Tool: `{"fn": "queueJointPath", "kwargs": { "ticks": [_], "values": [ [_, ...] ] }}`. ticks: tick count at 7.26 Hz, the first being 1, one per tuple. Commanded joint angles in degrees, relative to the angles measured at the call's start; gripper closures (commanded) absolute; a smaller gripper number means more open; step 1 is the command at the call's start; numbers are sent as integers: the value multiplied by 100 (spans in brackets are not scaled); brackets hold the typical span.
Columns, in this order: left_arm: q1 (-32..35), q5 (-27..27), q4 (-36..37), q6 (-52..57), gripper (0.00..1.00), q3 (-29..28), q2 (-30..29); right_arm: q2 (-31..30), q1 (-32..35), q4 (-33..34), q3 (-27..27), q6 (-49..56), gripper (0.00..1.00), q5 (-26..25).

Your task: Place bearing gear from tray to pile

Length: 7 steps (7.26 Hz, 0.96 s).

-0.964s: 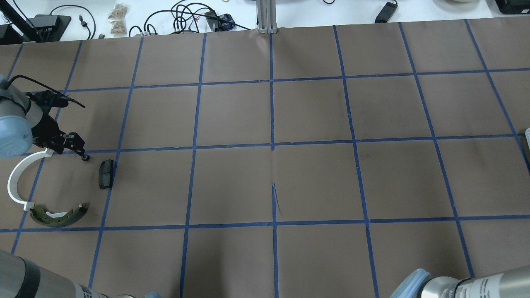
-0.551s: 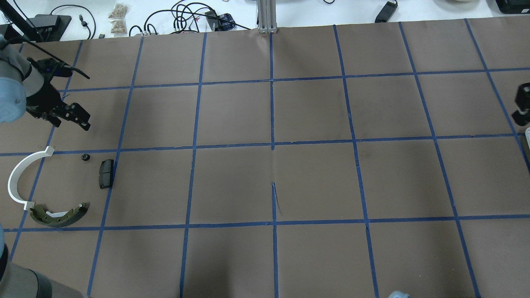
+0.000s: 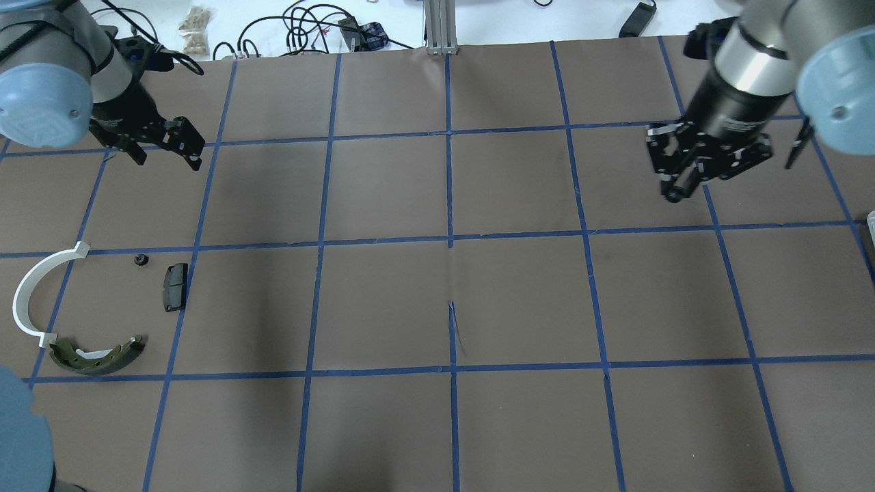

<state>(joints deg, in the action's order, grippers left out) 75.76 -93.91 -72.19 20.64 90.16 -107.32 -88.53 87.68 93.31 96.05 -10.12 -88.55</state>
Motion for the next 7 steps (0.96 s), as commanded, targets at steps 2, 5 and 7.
{"fn": "queueJointPath", "kwargs": {
  "ticks": [2, 5, 7],
  "values": [
    [710, 101, -50, -1148, 5, 46, 27, 1298, 1811, 1764, -69, -1711, 83, 197],
    [1318, 128, 29, -1634, 5, 299, 36, 2128, 2227, 2772, 18, -1651, 83, 261],
    [1318, 241, 300, -1660, 5, 607, 98, 2155, 2236, 2920, 176, -1668, 56, 249]
  ]
}}
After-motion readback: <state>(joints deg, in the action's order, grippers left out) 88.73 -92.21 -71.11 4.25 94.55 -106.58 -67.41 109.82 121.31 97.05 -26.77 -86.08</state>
